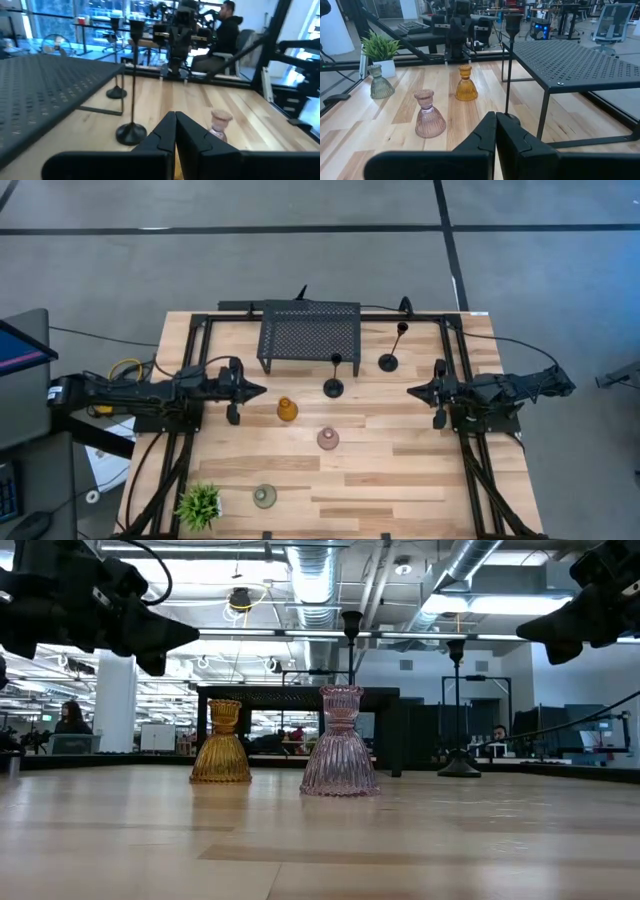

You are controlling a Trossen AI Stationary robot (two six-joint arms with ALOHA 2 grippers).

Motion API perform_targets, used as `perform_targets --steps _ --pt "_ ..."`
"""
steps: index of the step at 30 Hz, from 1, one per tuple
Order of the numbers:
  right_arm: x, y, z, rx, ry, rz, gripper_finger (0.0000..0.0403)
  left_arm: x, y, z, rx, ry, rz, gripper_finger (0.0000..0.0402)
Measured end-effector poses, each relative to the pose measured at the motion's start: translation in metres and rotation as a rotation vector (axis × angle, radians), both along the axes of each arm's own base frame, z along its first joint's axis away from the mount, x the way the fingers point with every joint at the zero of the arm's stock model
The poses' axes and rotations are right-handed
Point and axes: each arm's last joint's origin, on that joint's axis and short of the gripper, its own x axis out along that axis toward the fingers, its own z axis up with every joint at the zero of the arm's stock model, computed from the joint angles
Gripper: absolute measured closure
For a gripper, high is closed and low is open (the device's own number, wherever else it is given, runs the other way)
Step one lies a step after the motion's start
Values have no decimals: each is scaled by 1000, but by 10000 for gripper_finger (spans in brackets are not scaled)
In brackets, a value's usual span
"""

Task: Pick & Place candle stick holders
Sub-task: Put the bottom black candle holder on the shelf

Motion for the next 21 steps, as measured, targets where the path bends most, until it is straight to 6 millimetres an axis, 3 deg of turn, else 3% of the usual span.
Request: perform_targets --steps 5,14,21 --pt "0 0 0 0 0 0 403 11 2 10 -6 37 12 394" --pt "0 0 0 0 1 0 403 48 6 19 7 162 19 394" --pt "0 0 0 0 1 -1 403 78 10 31 75 104 28 394"
